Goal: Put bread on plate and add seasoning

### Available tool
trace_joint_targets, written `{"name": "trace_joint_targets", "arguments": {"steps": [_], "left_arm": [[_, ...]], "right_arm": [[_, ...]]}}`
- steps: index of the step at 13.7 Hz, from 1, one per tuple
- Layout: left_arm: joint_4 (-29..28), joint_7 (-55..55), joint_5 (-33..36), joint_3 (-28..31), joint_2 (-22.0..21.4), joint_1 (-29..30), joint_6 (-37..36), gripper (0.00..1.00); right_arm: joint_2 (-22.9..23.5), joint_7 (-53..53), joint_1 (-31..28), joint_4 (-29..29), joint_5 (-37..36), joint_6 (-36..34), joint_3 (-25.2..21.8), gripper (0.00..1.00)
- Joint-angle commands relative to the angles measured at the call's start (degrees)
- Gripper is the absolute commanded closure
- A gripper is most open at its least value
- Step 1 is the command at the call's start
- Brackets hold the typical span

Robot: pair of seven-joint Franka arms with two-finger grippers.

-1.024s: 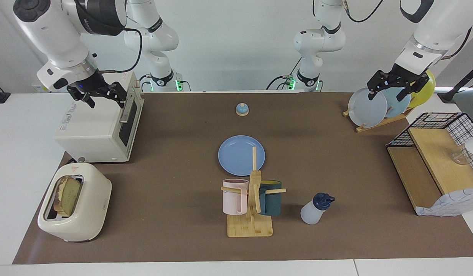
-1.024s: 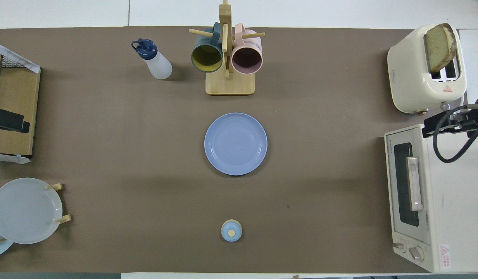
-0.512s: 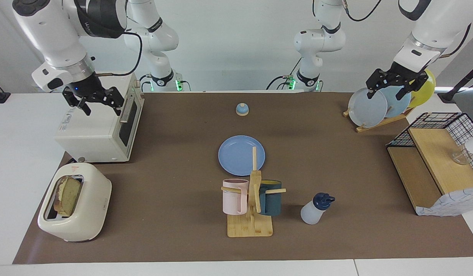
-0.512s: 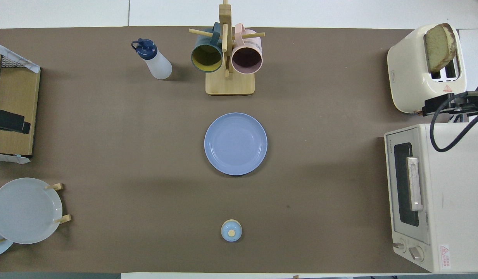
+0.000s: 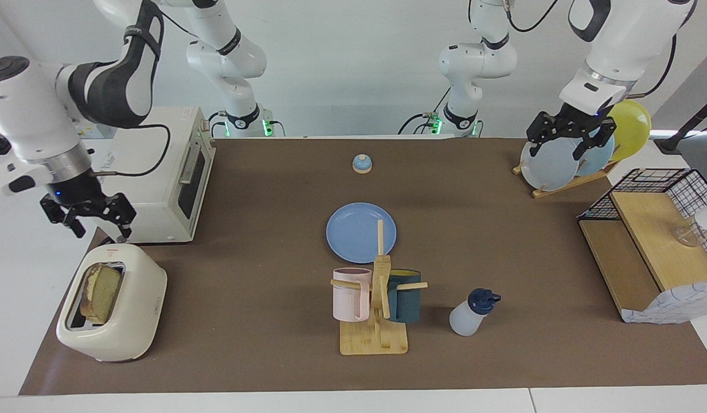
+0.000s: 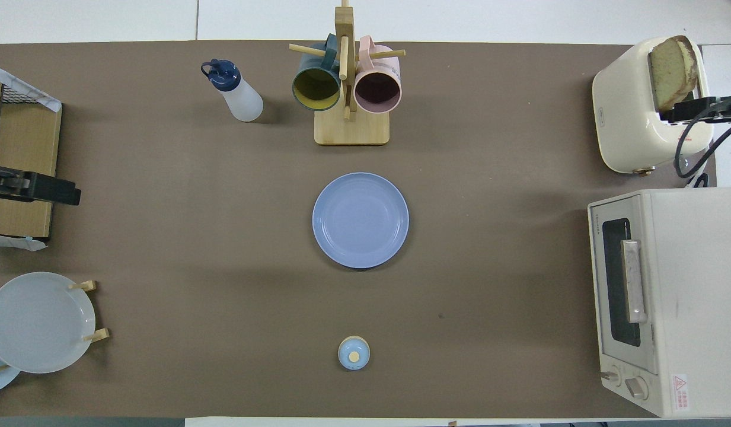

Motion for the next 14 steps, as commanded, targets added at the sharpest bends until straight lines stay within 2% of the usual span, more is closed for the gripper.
{"name": "trace_joint_targets", "arguments": {"steps": [1,4,6,9,10,13,14], "left_arm": [[-15.42,-3.35,0.98,0.39,-7.26,-3.99,16.1,0.0],[-23.43,-9.5,0.98,0.39,-7.01,-8.92,31.75,0.0],[-27.47,-10.05,1.07,0.04,-6.13,-10.07,40.45,0.0],[-32.49,-10.31,1.33,-0.31,-2.1,-10.78,54.33,0.0],[-33.46,-10.66,1.33,-0.4,-0.26,-10.78,58.56,0.0],[-33.65,-14.0,1.07,-0.31,5.98,-10.78,69.12,0.0],[-33.65,-14.26,0.9,-0.31,8.35,-11.04,72.37,0.0]], "right_arm": [[4.3,-2.71,-0.98,4.34,3.93,4.25,0.88,0.0],[7.1,-2.89,-0.45,4.43,4.29,9.45,2.01,0.0],[7.55,-2.46,-0.28,4.34,4.81,10.25,3.08,0.0],[7.73,-3.5,0.17,4.25,4.55,10.25,3.08,0.0],[7.73,-5.51,0.17,4.34,4.2,9.73,3.08,0.1],[7.64,-13.43,-0.27,4.6,2.36,6.85,3.08,0.9],[7.55,-14.05,-0.36,4.86,1.4,4.74,3.08,1.0]]}}
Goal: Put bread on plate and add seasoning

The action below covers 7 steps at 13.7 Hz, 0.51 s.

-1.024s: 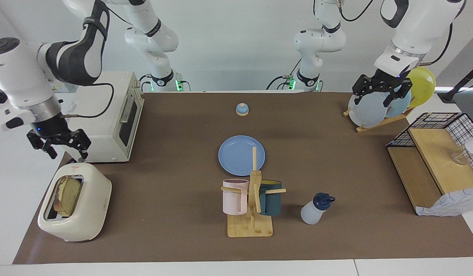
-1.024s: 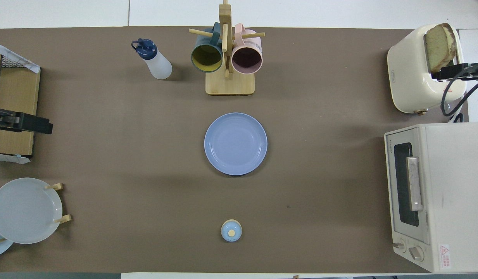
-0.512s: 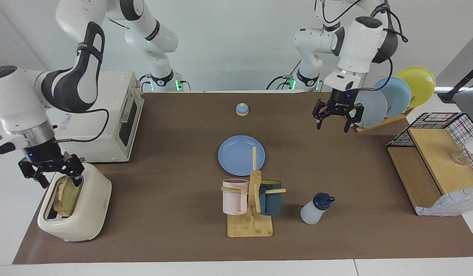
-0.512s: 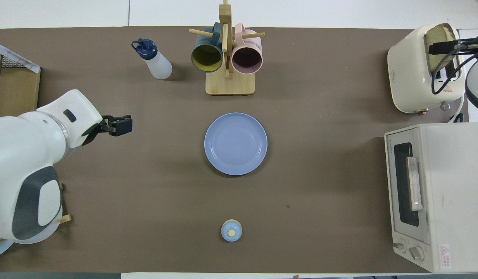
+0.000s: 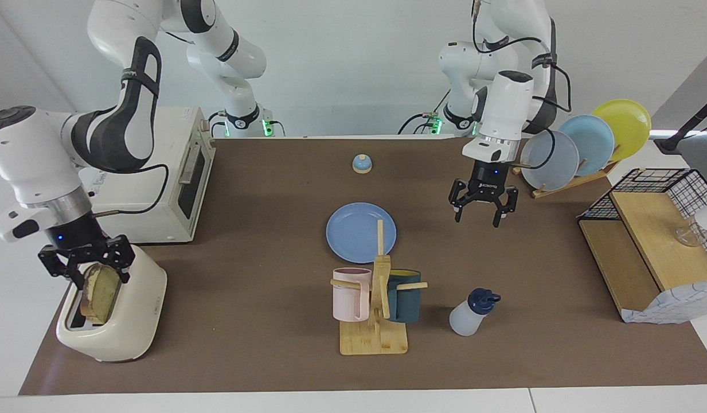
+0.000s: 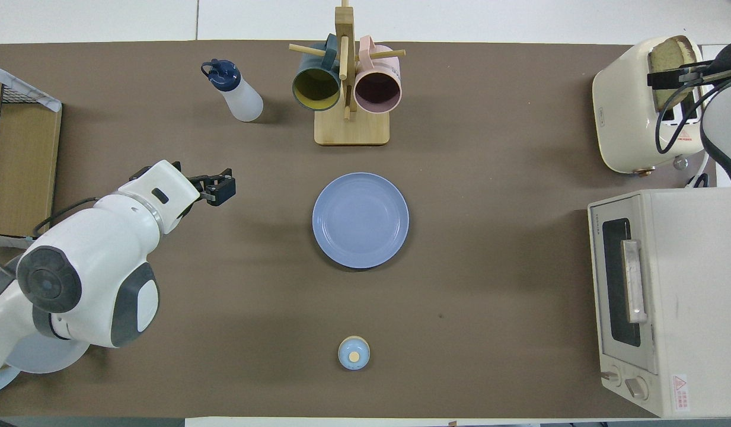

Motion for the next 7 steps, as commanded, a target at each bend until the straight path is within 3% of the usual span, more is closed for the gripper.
{"name": "trace_joint_targets", "arguments": {"steps": [1,3,7], "left_arm": [[0.13,-2.38,0.68,0.53,5.52,-1.53,8.31,0.0],[0.57,-2.56,0.15,0.62,8.25,-1.71,11.3,0.0],[3.99,-2.56,-3.17,1.5,17.91,-4.34,21.23,0.0]], "right_arm": [[0.49,-2.92,-0.77,2.18,-2.45,-4.86,0.21,1.0],[0.57,-6.33,-1.91,3.5,-2.99,-7.32,0.29,1.0],[0.84,-7.49,-1.04,8.23,-6.67,-11.36,0.29,1.0]]}}
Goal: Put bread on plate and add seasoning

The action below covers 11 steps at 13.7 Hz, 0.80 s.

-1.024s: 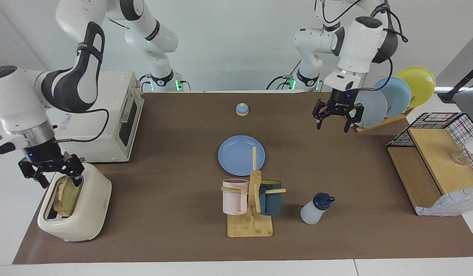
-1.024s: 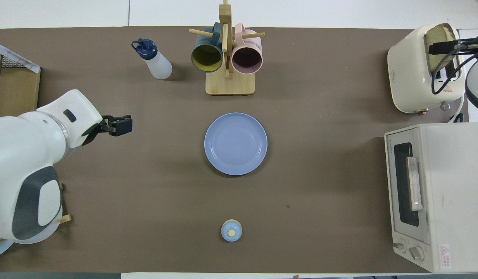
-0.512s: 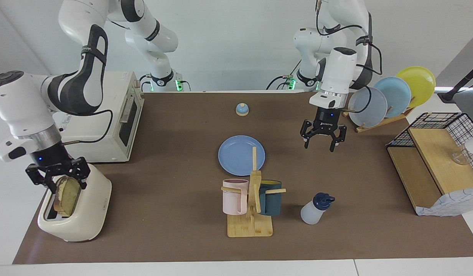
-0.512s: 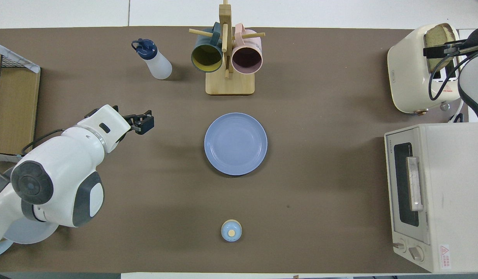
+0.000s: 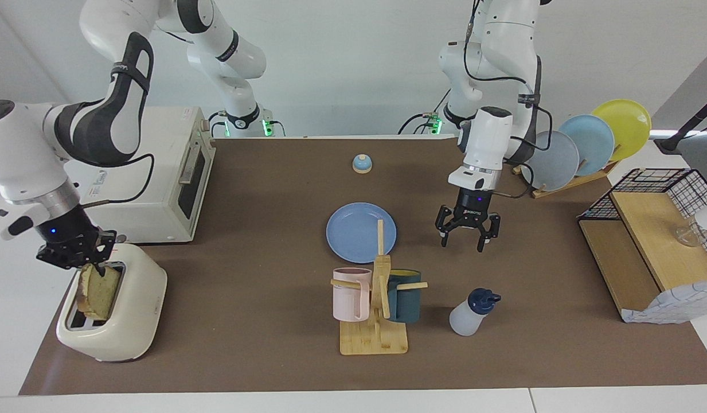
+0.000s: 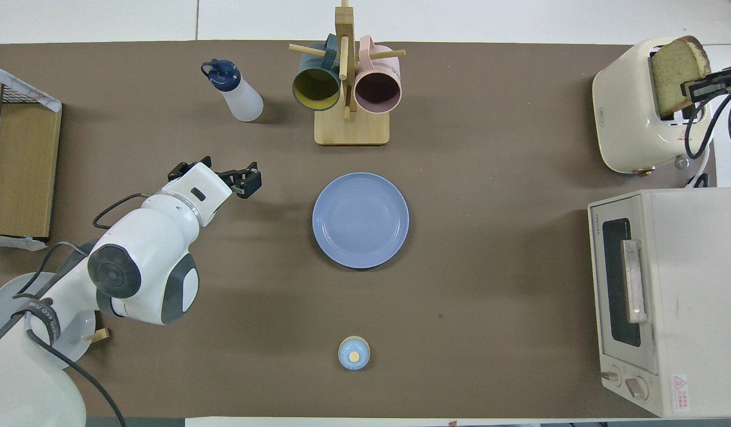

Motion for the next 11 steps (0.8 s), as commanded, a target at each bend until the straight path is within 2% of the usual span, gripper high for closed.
{"name": "trace_joint_targets", "arguments": {"steps": [1,3,5,6,7,9,11], "left_arm": [[4.29,-0.46,-3.61,4.19,7.61,-4.91,6.56,0.0],[7.81,-0.38,-8.08,15.15,11.47,-16.03,7.19,0.0],[10.79,-0.46,-13.18,28.24,16.57,-29.4,7.37,0.0],[12.81,-0.46,-17.73,32.13,19.46,-33.98,7.8,0.0],[13.79,-0.46,-20.47,33.22,20.8,-35.68,7.81,0.0],[15.28,-0.46,-21.11,33.49,22.56,-35.61,8.59,0.0],[18.61,-0.37,-21.55,34.98,25.63,-35.61,8.25,0.0]], "right_arm": [[0.79,-0.9,0.52,5.59,-2.45,-4.35,0.5,1.0],[0.61,-0.99,1.57,9.45,-5.86,-8.04,1.54,1.0],[-0.09,-0.56,4.02,13.06,-5.8,-14.88,2.34,1.0],[-1.05,0.58,6.39,13.08,-5.01,-17.18,2.43,1.0],[-2.28,4.77,9.02,12.56,-4.65,-17.64,2.69,1.0],[-3.77,15.22,13.94,9.67,-4.65,-17.9,2.96,1.0],[-7.37,22.0,18.87,2.57,-3.69,-17.21,3.05,1.0]]}}
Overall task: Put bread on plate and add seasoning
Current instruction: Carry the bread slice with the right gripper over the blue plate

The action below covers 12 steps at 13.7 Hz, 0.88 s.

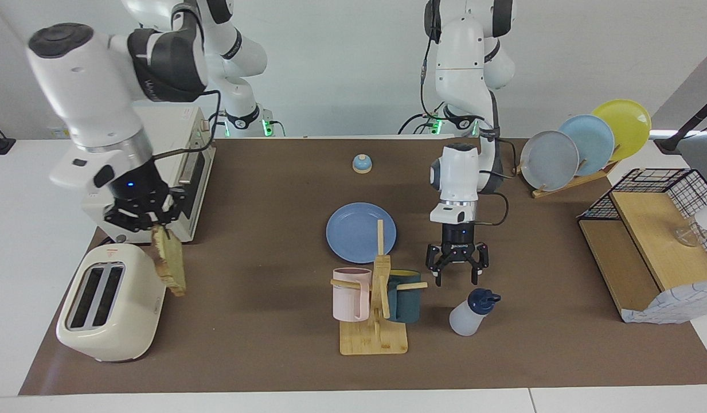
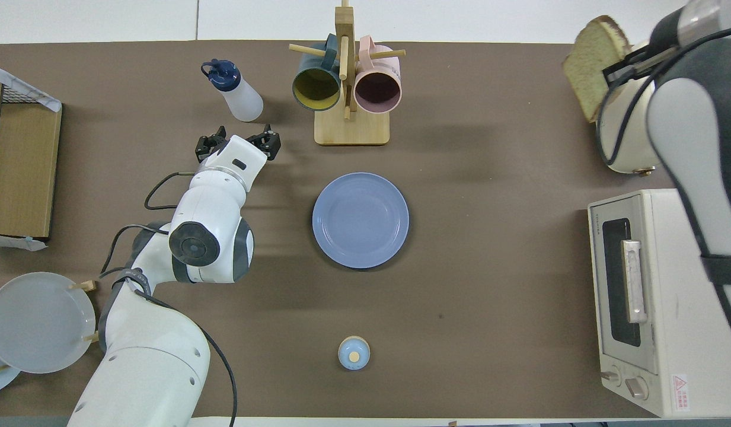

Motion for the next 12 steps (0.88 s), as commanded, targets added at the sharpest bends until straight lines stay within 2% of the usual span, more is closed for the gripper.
{"name": "trace_joint_targets", "arguments": {"steps": [1,3,6,7,9,12], "left_arm": [[5.18,-0.33,-1.16,2.42,5.62,-0.23,0.92,0.0],[6.77,-0.24,-1.16,2.68,6.07,0.56,0.14,0.0],[10.12,-0.33,-1.16,2.77,7.83,1.09,-3.73,0.0],[10.29,-0.33,-1.16,2.77,7.83,1.09,-4.08,0.0],[11.34,-0.33,-1.16,2.77,8.01,1.35,-4.52,0.0],[14.68,-0.68,-1.16,2.77,9.76,2.23,-7.77,0.0]], "right_arm": [[-4.98,11.49,4.38,-9.22,4.8,1.06,0.11,1.0],[-6.83,23.62,8.16,-13.43,8.52,3.15,0.11,1.0],[-12.36,35.78,14.76,-28.17,8.97,18.67,0.28,1.0],[-13.68,37.38,16.51,-32.92,12.02,24.21,0.28,1.0],[-13.96,40.45,19.59,-36.82,16.87,30.13,0.28,1.0],[-11.6,43.54,25.04,-40.95,17.32,42.59,0.28,1.0]]}}
